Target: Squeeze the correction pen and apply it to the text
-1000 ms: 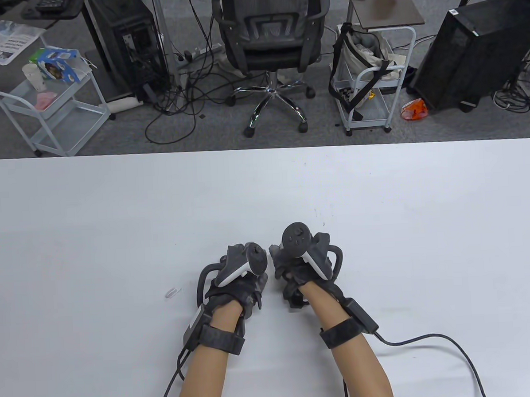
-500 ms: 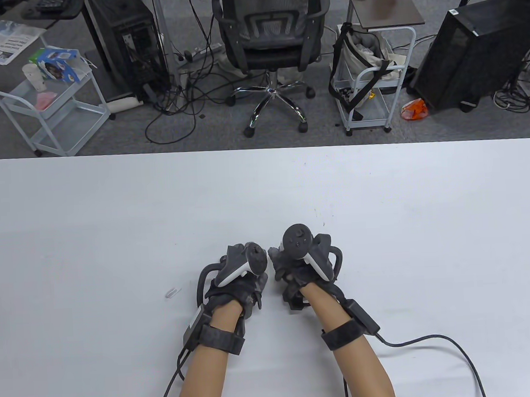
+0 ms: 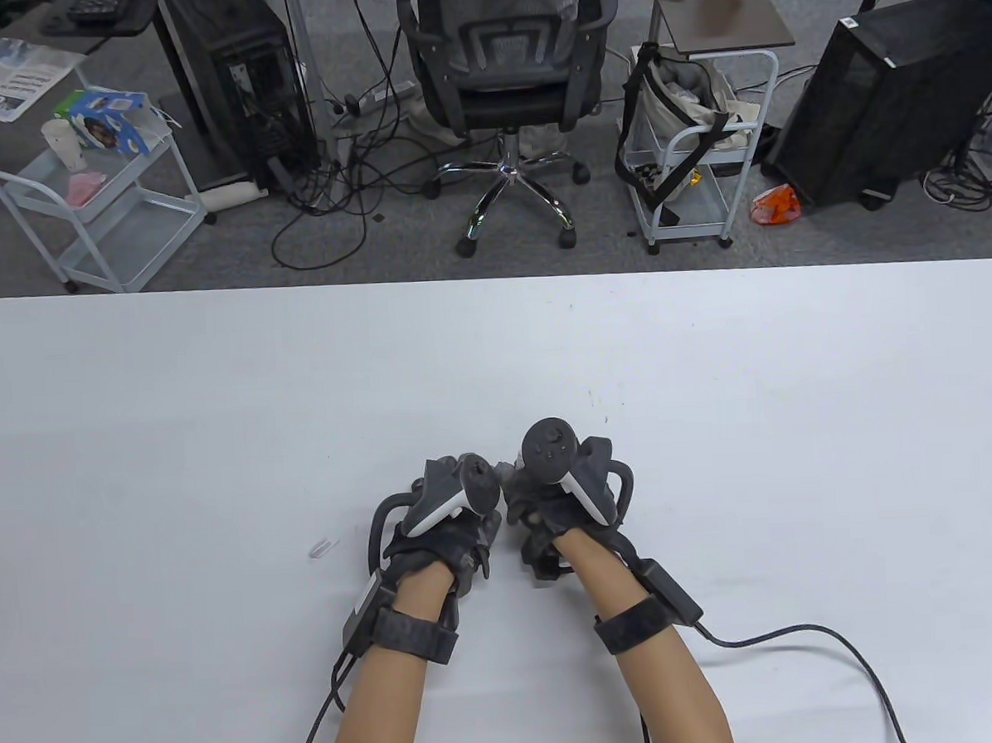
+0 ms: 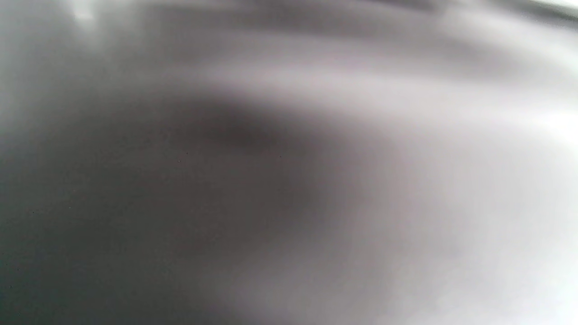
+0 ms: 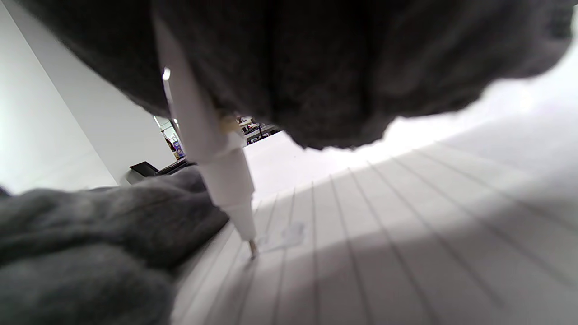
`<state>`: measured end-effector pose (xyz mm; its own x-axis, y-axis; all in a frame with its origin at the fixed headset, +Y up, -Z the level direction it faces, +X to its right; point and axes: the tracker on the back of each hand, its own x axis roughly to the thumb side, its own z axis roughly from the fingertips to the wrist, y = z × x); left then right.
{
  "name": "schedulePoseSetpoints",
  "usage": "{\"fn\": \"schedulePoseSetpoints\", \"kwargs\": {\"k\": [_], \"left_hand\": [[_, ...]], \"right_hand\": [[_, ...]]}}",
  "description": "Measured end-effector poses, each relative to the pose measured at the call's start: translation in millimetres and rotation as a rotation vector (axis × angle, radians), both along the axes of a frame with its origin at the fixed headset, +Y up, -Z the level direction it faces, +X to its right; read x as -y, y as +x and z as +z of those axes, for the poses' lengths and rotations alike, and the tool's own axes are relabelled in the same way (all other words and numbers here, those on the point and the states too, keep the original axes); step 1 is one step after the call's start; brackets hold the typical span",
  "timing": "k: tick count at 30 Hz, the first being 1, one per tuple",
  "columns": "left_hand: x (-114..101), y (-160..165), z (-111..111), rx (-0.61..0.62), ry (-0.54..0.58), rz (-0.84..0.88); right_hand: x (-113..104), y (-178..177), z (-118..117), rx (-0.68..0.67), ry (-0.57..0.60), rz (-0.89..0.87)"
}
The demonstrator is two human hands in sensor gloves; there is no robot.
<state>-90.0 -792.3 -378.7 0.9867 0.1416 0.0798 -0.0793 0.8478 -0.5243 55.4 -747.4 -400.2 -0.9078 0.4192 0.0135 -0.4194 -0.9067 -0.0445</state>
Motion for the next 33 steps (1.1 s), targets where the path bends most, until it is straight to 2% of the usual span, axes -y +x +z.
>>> {"fn": "schedulePoseSetpoints", "kwargs": {"k": [16, 23, 33], "left_hand": [[0.7, 0.0, -0.2, 0.001, -0.003, 0.002], [0.6, 0.0, -0.1, 0.001, -0.003, 0.002], [0.5, -0.1, -0.1, 0.001, -0.005, 0.002]], "right_hand": [[-0.7, 13.1, 1.0, 0.052, 0.033, 0.005], [2.0, 10.9, 1.2, 0.025, 0.013, -0.051], [2.3, 5.4, 1.5, 0.010, 0.010, -0.022]]}}
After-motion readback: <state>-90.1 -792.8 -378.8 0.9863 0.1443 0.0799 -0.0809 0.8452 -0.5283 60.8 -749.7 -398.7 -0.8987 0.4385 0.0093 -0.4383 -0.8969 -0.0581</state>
